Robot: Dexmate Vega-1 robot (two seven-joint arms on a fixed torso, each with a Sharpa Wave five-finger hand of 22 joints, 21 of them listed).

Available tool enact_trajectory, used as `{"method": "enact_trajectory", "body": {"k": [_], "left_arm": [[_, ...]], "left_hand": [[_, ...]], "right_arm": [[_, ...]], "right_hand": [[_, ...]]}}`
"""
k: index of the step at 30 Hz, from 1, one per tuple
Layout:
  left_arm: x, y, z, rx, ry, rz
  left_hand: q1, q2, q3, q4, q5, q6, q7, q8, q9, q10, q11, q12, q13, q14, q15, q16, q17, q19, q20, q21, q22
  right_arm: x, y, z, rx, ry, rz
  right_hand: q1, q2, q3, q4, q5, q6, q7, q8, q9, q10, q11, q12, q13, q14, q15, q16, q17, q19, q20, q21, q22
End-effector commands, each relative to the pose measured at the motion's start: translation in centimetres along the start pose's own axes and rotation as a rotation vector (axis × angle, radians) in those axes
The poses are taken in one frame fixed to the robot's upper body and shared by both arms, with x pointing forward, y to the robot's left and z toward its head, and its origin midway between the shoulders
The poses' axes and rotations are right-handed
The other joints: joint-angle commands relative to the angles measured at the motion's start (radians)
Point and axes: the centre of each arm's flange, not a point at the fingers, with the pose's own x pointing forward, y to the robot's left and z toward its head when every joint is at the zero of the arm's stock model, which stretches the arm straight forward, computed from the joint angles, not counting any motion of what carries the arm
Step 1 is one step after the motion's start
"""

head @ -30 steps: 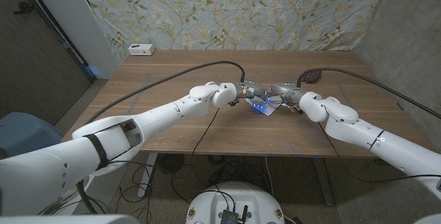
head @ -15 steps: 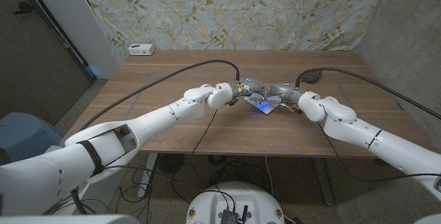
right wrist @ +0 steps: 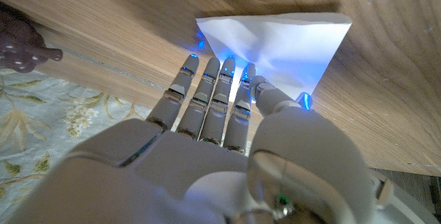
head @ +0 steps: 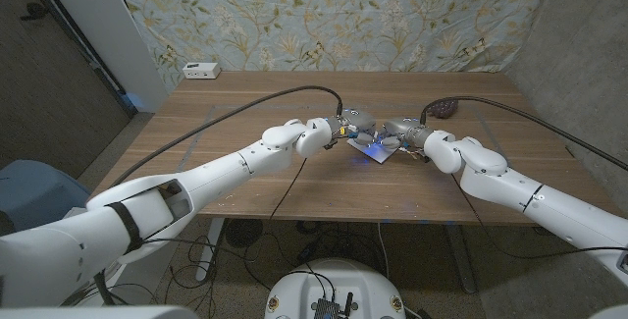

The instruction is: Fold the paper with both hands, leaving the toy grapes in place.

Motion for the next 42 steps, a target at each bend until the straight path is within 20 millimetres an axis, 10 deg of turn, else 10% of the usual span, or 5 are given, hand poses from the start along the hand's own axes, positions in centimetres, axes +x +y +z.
{"method": "enact_trajectory", "body": {"k": [1,42], "left_arm": [[0.3,-0.1,-0.2,0.102,0.042,-0.036],[0.8,-0.9,-0.7,0.085,0.058,-0.041]], "left_hand": [[0.009,0.002,-0.005,0.004,0.008,0.0,-0.002,0.008,0.008,-0.004,0.0,0.003,0.002,-0.014,-0.009,0.005,-0.002,-0.008,-0.002,0.009,0.005],[-0.039,-0.001,0.05,0.025,0.027,-0.026,-0.011,-0.003,0.039,-0.022,0.0,-0.036,-0.05,-0.017,-0.006,-0.071,-0.06,-0.055,0.003,0.068,-0.02]], "right_arm": [[-0.2,0.0,-0.2,0.005,0.003,-0.002],[0.3,0.1,-0.5,0.016,0.001,0.006]], "right_hand": [[0.008,0.003,0.007,-0.001,-0.002,-0.004,-0.001,-0.002,0.003,-0.002,0.003,-0.005,0.002,-0.006,-0.051,-0.007,0.004,-0.007,-0.001,-0.005,0.001],[0.008,0.002,0.006,-0.001,-0.003,-0.01,-0.001,-0.004,0.003,-0.003,0.005,-0.015,0.003,-0.01,-0.051,-0.012,0.005,-0.01,-0.002,-0.005,0.001]]}}
